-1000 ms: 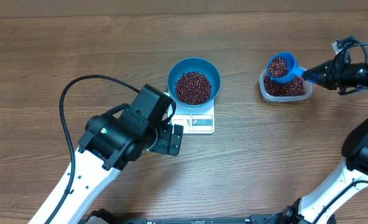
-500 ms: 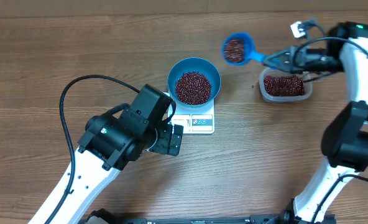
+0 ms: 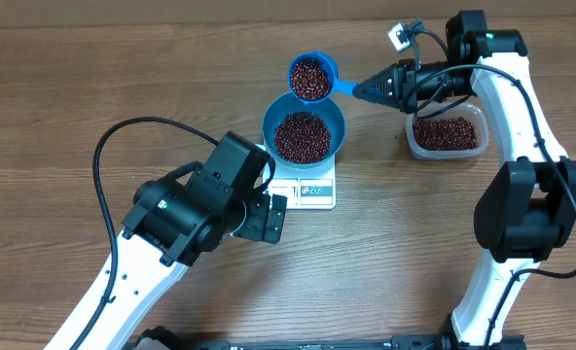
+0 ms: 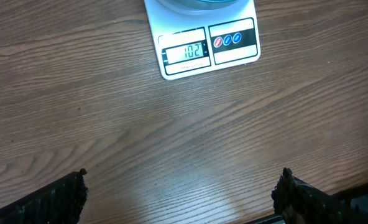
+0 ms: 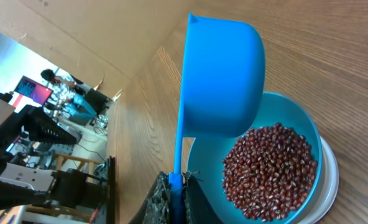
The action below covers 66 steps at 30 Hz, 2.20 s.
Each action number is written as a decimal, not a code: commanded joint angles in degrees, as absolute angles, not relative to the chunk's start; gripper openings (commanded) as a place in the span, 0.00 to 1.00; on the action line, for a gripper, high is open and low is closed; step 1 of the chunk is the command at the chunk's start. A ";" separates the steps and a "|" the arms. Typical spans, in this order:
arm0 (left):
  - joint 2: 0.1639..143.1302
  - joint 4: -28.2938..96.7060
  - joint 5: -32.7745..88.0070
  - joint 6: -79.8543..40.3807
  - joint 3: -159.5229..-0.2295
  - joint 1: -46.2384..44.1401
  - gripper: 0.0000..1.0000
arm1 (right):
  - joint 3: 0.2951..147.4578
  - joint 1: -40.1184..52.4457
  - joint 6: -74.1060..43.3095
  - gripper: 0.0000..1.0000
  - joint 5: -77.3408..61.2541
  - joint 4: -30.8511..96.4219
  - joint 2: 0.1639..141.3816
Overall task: Scoop item into bowl and weigh 150g on scale
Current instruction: 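Tip the scoop slowly to pour beans into the bowl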
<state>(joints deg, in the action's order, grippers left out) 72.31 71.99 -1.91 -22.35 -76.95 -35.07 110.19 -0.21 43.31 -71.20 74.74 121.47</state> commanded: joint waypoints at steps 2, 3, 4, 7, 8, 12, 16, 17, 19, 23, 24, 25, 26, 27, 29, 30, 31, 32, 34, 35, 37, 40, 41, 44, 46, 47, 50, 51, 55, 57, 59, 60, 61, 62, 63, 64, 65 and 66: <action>71.99 71.94 -1.87 -22.74 -76.97 -35.29 1.00 | 110.76 0.89 44.07 0.04 -69.95 73.28 121.21; 71.99 71.94 -1.85 -22.74 -76.97 -35.29 1.00 | 110.76 1.15 44.84 0.04 -68.99 73.14 121.21; 71.99 71.94 -1.85 -22.74 -76.97 -35.29 1.00 | 110.76 1.37 45.50 0.04 -68.42 73.14 121.21; 71.99 71.94 -1.85 -22.74 -76.97 -35.29 1.00 | 110.76 1.63 45.56 0.04 -67.99 72.47 121.21; 71.99 71.94 -1.85 -22.74 -76.97 -35.29 1.00 | 110.76 1.63 45.89 0.04 -67.96 72.36 121.21; 71.99 71.94 -1.85 -22.74 -76.97 -35.29 1.00 | 110.76 1.67 51.81 0.04 -68.01 73.67 121.21; 71.99 71.94 -1.85 -22.74 -76.97 -35.29 1.00 | 110.76 1.67 57.58 0.04 -68.01 75.33 121.21; 71.99 71.94 -1.85 -22.74 -76.97 -35.29 1.00 | 110.76 1.67 57.78 0.04 -68.01 75.20 121.21; 71.99 71.94 -1.85 -22.74 -76.97 -35.29 0.99 | 110.76 1.65 60.34 0.04 -68.01 75.42 121.21; 71.99 71.94 -1.85 -22.74 -76.97 -35.29 1.00 | 110.76 1.65 64.90 0.04 -68.01 75.22 121.21; 71.99 71.94 -1.85 -22.74 -76.97 -35.29 1.00 | 110.76 1.65 65.04 0.04 -68.01 74.70 121.21; 71.99 71.94 -1.85 -22.74 -76.97 -35.29 1.00 | 110.76 1.65 65.01 0.04 -68.01 74.30 121.21; 71.99 71.94 -1.85 -22.74 -76.97 -35.29 1.00 | 110.76 1.65 65.01 0.04 -68.01 73.76 121.21; 71.99 71.94 -1.85 -22.74 -76.97 -35.29 0.99 | 110.76 1.65 65.04 0.04 -68.01 73.21 121.21; 71.99 71.94 -1.85 -22.74 -76.97 -35.29 1.00 | 110.76 1.65 65.01 0.04 -68.01 72.23 121.21; 71.99 71.94 -1.85 -22.74 -76.97 -35.29 1.00 | 110.76 1.65 65.04 0.04 -68.01 71.90 121.21; 71.99 71.94 -1.85 -22.74 -76.97 -35.29 1.00 | 110.76 1.65 65.01 0.04 -68.01 71.11 121.21; 71.99 71.94 -1.87 -22.74 -76.97 -35.29 1.00 | 110.76 1.65 65.01 0.04 -67.99 70.87 121.21; 71.99 71.94 -1.85 -22.74 -76.97 -35.29 0.99 | 110.76 1.65 64.99 0.04 -68.01 70.76 121.21; 71.99 71.94 -1.85 -22.74 -76.97 -35.29 1.00 | 110.76 1.65 64.79 0.04 -68.01 70.76 121.21; 71.99 71.94 -1.87 -22.74 -76.97 -35.29 0.99 | 110.76 1.65 64.79 0.04 -68.03 70.83 121.21; 71.99 71.94 -1.85 -22.74 -76.97 -35.29 0.99 | 110.76 1.65 64.75 0.04 -68.05 70.98 121.21; 71.99 71.94 -1.85 -22.74 -76.97 -35.29 1.00 | 110.74 1.65 64.60 0.04 -68.05 70.96 121.21; 71.99 71.94 -1.85 -22.74 -76.97 -35.29 1.00 | 110.76 1.65 64.60 0.04 -68.03 70.96 121.21; 71.99 71.94 -1.85 -22.74 -76.97 -35.29 1.00 | 110.74 1.65 64.60 0.04 -68.03 70.98 121.21; 71.99 71.94 -1.85 -22.74 -76.97 -35.29 1.00 | 110.76 1.65 64.60 0.04 -68.03 70.96 121.21; 71.99 71.94 -1.85 -22.74 -76.97 -35.29 1.00 | 110.74 1.65 64.69 0.04 -67.99 70.96 121.21; 71.99 71.94 -1.85 -22.74 -76.97 -35.29 1.00 | 110.74 1.65 65.08 0.04 -67.96 70.96 121.21; 71.99 71.94 -1.85 -22.74 -76.97 -35.29 1.00 | 110.74 1.65 67.70 0.04 -67.94 70.78 121.21; 71.99 71.94 -1.85 -22.74 -76.97 -35.29 0.99 | 110.74 1.65 69.12 0.04 -67.96 70.70 121.21; 71.99 71.94 -1.85 -22.74 -76.97 -35.29 1.00 | 110.74 1.65 69.52 0.04 -67.99 70.63 121.21; 71.99 71.94 -1.85 -22.74 -76.97 -35.29 1.00 | 110.74 1.65 69.52 0.04 -67.96 70.74 121.21; 71.99 71.94 -1.85 -22.74 -76.97 -35.29 1.00 | 110.74 1.65 69.52 0.04 -67.96 70.74 121.21; 71.99 71.94 -1.87 -22.74 -76.97 -35.29 0.99 | 110.74 1.65 69.54 0.04 -67.96 70.72 121.21; 71.99 71.94 -1.85 -22.74 -76.97 -35.29 0.99 | 110.74 1.65 69.54 0.04 -67.96 70.72 121.21; 71.99 71.94 -1.87 -22.74 -76.97 -35.29 1.00 | 110.74 1.65 69.54 0.04 -67.96 70.72 121.21; 71.99 71.94 -1.87 -22.74 -76.97 -35.29 1.00 | 110.74 1.65 69.54 0.04 -67.96 70.72 121.21; 71.99 71.94 -1.87 -22.74 -76.97 -35.29 1.00 | 110.74 1.65 69.54 0.04 -67.96 70.74 121.21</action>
<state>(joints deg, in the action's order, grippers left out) 72.31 71.99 -1.91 -22.35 -76.95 -35.07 110.19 1.52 68.38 -66.00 71.00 121.45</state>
